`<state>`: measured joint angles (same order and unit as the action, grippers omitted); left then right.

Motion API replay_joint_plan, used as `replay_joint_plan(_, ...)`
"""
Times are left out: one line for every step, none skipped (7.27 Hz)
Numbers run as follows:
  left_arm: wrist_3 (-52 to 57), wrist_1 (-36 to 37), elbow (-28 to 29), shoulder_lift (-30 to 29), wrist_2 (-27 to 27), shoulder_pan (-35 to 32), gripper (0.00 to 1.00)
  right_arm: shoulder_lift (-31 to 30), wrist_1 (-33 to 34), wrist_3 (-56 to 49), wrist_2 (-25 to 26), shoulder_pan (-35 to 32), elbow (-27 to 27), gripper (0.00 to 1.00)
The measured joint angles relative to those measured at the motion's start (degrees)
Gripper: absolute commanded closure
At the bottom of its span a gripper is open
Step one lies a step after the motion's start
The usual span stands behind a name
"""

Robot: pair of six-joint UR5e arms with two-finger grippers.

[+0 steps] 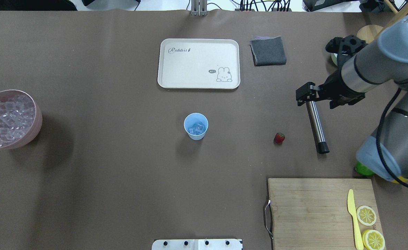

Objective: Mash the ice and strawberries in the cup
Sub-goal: 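Reach the right gripper down to the red strawberry and grasp it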

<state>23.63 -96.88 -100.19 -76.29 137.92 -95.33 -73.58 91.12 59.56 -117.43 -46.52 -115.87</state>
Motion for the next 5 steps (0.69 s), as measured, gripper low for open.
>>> replay_joint_plan(0.0, -0.1, 0.0, 0.2, -0.2, -0.1, 0.00, 1.2, -2.8, 0.6, 1.9, 2.8, 2.7, 0.00)
replay_joint_plan(0.0, -0.2, -0.1, 0.4, -0.2, -0.1, 0.00, 1.4, -7.7, 0.8, 3.5, 5.1, 6.1, 0.00)
replay_joint_plan(0.0, -0.4, -0.3, 0.5, -0.2, -0.1, 0.01, 1.2, -11.6, 1.2, 5.2, 7.2, 8.8, 0.00)
replay_joint_plan(0.0, -0.5, -0.3, 0.6, -0.2, -0.1, 0.00, 0.9, -13.5, 2.2, 6.9, 8.9, 10.4, 0.00)
replay_joint_plan(0.1, -0.6, -0.3, 0.6, -0.3, -0.2, 0.01, 0.5, -14.3, 3.3, 8.0, 10.0, 11.3, 0.01)
